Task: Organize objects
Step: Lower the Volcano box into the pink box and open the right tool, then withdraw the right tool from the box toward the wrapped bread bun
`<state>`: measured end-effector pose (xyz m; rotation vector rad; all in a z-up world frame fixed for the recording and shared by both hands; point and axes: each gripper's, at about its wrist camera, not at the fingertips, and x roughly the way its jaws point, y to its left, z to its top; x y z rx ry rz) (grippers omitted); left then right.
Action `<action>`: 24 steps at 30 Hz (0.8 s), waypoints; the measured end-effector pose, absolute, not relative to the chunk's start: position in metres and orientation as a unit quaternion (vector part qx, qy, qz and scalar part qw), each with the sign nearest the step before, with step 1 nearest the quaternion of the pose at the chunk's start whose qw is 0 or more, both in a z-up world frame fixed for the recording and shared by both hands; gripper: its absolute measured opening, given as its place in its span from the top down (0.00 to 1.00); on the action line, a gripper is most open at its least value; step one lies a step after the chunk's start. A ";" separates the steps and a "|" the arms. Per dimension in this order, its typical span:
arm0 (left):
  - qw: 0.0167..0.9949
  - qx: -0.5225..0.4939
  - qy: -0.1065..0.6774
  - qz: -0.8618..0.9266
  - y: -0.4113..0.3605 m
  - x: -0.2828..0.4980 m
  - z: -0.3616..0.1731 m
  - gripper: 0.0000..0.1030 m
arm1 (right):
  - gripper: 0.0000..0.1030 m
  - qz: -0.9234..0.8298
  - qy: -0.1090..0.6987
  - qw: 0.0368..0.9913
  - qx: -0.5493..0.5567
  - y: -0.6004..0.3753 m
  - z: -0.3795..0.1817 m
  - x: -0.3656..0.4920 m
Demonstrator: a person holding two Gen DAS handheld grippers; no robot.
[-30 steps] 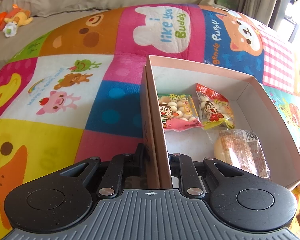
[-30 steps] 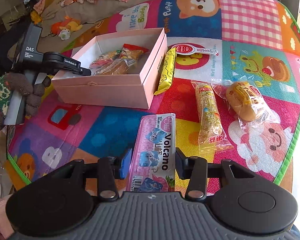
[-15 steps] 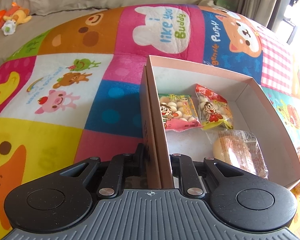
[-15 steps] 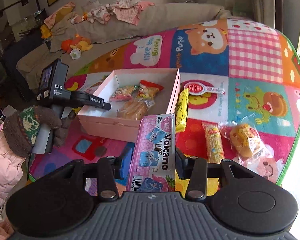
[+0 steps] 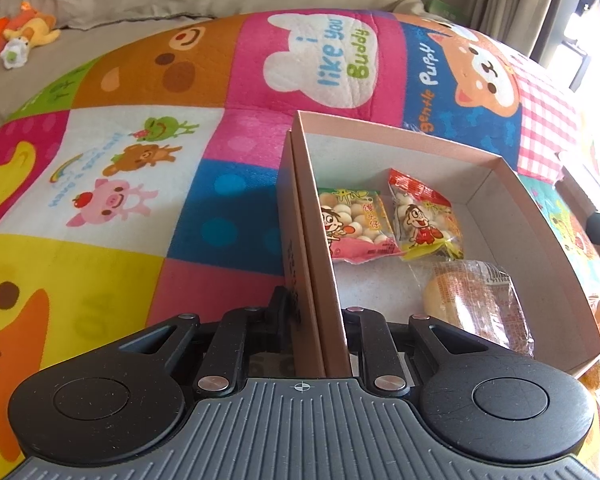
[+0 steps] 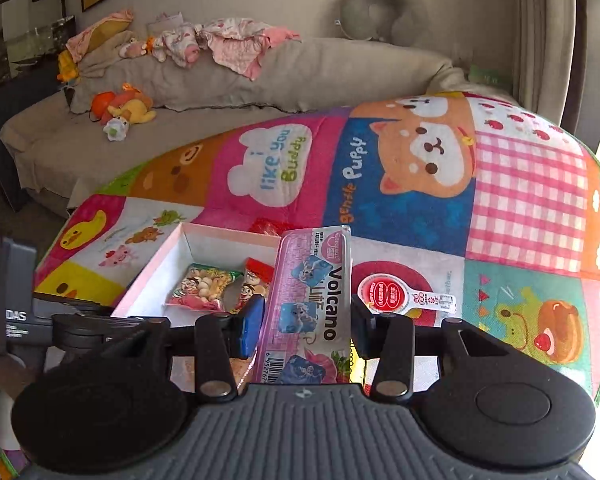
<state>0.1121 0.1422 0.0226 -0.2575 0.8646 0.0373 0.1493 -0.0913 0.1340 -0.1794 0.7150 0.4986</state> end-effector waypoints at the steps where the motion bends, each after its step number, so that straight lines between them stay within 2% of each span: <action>1: 0.900 -0.125 0.417 0.018 0.142 0.112 0.022 0.81 | 0.57 0.235 0.350 0.903 -0.090 -0.090 0.127 0.153; 5: 0.900 -0.123 0.417 0.019 0.142 0.111 0.023 0.81 | 0.56 0.225 0.359 0.901 -0.088 -0.097 0.112 0.157; 10: 0.901 -0.123 0.417 0.020 0.141 0.111 0.023 0.81 | 0.48 0.209 0.351 0.907 -0.099 -0.117 0.109 0.146; 14: 0.900 -0.123 0.418 0.020 0.141 0.111 0.024 0.81 | 0.34 0.173 0.342 0.916 -0.116 -0.147 0.103 0.137; 18: 0.900 -0.123 0.418 0.021 0.142 0.111 0.024 0.81 | 0.28 0.126 0.353 0.920 -0.112 -0.186 0.091 0.136; 24: 0.899 -0.120 0.420 0.025 0.141 0.112 0.024 0.82 | 0.28 0.037 0.368 0.928 -0.050 -0.252 0.070 0.151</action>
